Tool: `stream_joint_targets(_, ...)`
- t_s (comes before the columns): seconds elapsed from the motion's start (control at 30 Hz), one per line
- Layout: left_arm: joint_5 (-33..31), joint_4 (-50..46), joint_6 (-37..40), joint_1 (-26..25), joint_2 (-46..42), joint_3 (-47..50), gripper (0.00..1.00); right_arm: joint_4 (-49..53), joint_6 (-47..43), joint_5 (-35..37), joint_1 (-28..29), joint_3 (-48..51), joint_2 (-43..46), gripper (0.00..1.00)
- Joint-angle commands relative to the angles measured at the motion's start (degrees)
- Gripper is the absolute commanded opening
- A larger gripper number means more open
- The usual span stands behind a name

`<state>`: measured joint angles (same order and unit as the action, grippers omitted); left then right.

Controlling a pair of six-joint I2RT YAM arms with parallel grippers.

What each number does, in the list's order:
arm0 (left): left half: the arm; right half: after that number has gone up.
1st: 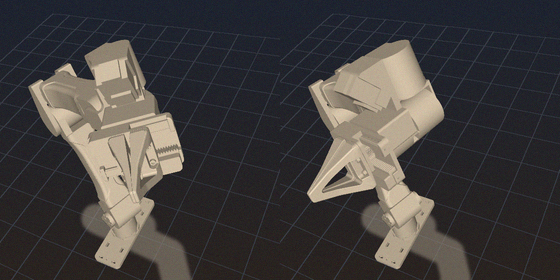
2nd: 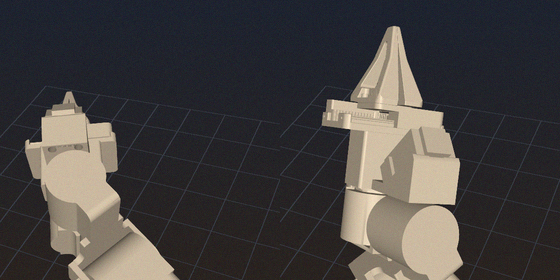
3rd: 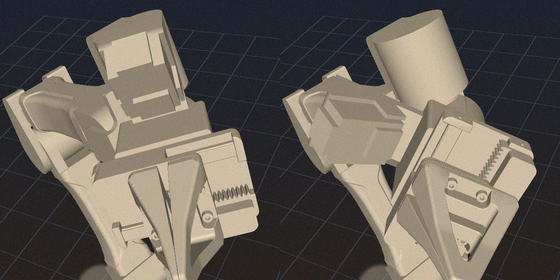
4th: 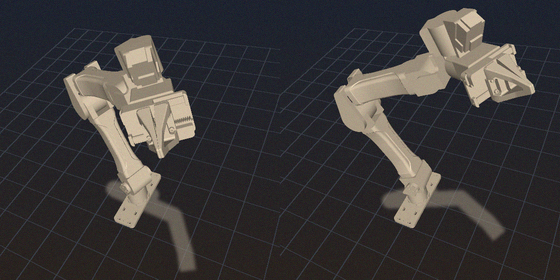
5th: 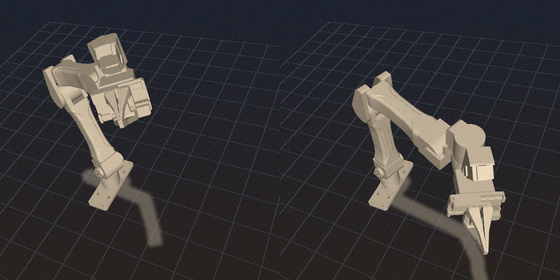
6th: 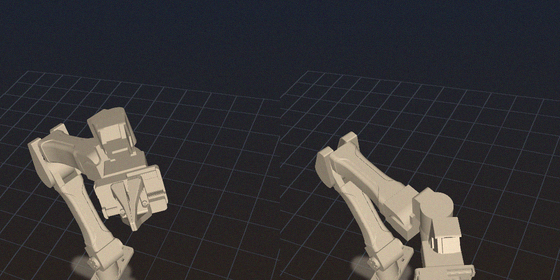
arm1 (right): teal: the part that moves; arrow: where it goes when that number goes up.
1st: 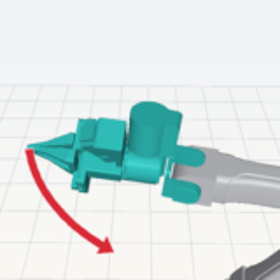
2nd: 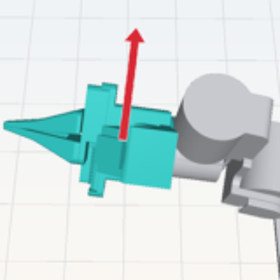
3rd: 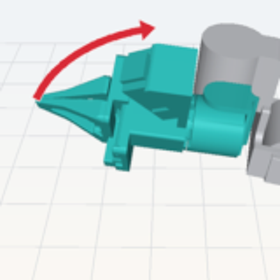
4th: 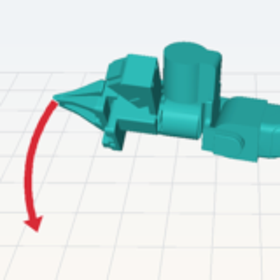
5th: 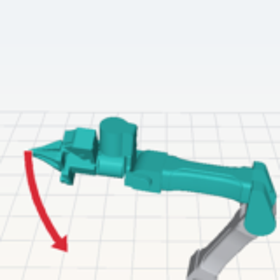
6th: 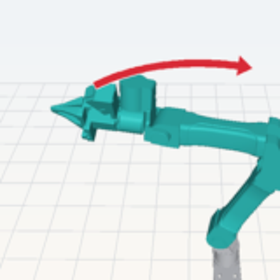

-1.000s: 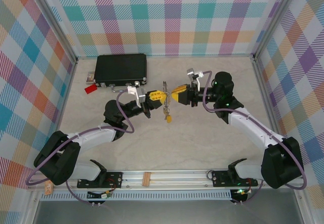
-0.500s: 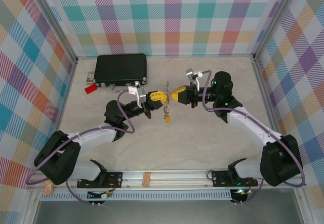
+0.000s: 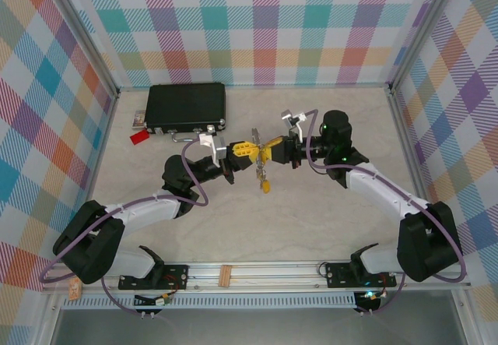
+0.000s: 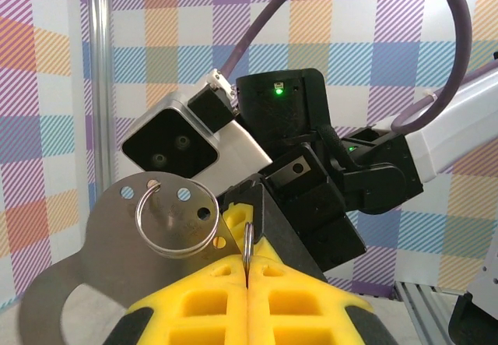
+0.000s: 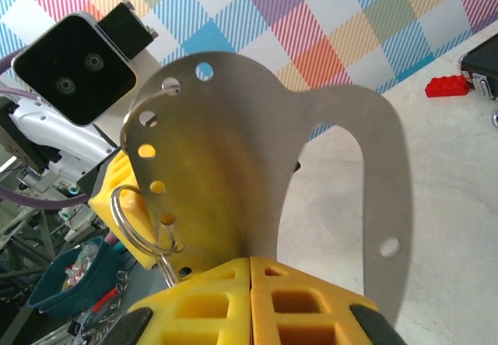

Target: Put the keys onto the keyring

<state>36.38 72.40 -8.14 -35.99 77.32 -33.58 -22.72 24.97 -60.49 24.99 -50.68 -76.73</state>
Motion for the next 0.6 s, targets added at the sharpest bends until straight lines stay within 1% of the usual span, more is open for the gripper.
stream_joint_targets(0.0,-0.3,3.8,-0.3,-0.4,-0.1,-1.6,0.0,3.5,-3.7,0.3,0.3,-1.8,0.9,0.13)
stream_joint_targets(0.17,-0.8,3.8,0.0,-0.4,-0.4,-1.4,0.0,8.7,-8.1,4.8,0.1,-1.7,3.7,0.13)
stream_joint_targets(0.2,-0.8,3.8,0.0,-0.4,-0.4,-1.3,0.0,8.8,-8.2,5.3,-0.1,-1.4,4.4,0.15)
stream_joint_targets(0.23,-0.7,3.8,0.0,-0.4,-0.4,-1.3,0.0,8.5,-8.2,5.7,-0.4,-1.1,5.1,0.2)
stream_joint_targets(0.27,-0.6,3.8,0.0,-0.4,-0.3,-1.3,0.0,8.4,-8.3,6.1,-0.5,-0.9,5.7,0.22)
stream_joint_targets(0.37,-0.5,3.8,0.0,-0.4,-0.3,-1.2,0.0,8.3,-8.9,6.6,-0.8,-0.6,7.5,0.25)
stream_joint_targets(0.43,-0.8,3.8,0.0,-0.4,-0.3,-1.1,0.0,6.8,-9.3,7.4,-1.0,0.2,8.8,0.27)
stream_joint_targets(0.57,-1.1,3.8,-0.2,-0.4,-0.5,-1.2,0.0,-0.1,-9.4,8.9,-1.0,3.0,11.1,0.29)
